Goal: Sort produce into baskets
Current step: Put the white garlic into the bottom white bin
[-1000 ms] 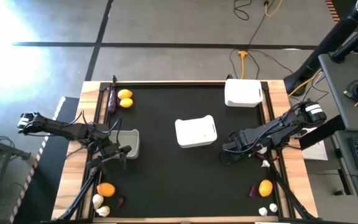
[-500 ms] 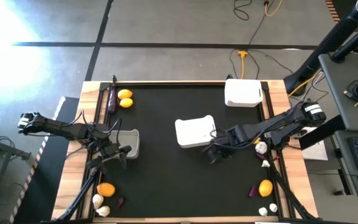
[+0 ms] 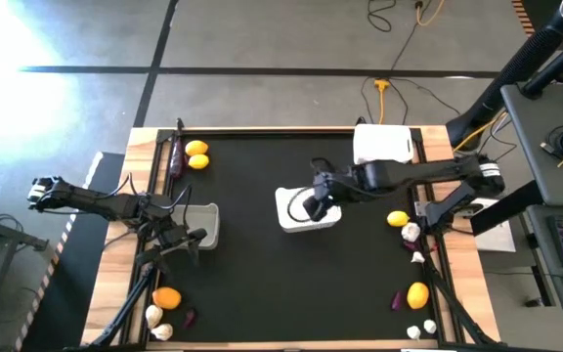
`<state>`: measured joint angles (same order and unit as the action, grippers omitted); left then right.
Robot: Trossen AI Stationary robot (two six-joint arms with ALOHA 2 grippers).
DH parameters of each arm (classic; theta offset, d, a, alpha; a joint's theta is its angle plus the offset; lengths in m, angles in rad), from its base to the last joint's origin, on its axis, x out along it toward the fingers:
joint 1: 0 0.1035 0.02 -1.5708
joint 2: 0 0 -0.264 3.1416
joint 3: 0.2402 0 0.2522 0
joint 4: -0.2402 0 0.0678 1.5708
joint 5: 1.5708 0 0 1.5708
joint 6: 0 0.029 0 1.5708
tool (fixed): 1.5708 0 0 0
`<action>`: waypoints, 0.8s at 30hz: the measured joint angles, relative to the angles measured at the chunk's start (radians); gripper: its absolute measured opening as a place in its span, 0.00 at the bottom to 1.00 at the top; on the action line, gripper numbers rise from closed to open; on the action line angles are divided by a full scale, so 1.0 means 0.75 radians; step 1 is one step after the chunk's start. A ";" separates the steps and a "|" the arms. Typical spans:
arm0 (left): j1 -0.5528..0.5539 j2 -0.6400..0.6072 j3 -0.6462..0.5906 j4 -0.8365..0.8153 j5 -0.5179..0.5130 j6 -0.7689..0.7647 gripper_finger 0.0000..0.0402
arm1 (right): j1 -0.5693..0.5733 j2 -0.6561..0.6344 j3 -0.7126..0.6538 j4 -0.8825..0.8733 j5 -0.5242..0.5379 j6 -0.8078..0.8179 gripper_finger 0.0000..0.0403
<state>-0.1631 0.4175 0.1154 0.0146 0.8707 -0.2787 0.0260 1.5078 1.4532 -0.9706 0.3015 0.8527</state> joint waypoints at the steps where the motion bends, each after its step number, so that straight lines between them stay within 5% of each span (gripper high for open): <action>1: 0.000 0.000 0.000 0.000 0.000 0.000 0.81 | -0.022 0.027 -0.009 -0.002 -0.012 0.000 0.21; 14: 0.000 0.000 0.001 0.000 0.000 0.000 0.81 | -0.116 0.488 0.010 0.005 -0.222 -0.235 0.27; 24: 0.000 0.000 0.000 0.000 0.000 0.000 0.81 | -0.129 0.526 0.185 -0.150 -0.191 -0.298 0.47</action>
<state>-0.1630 0.4175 0.1157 0.0144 0.8707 -0.2790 -0.0711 1.9024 1.5921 -1.0832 0.1585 0.6294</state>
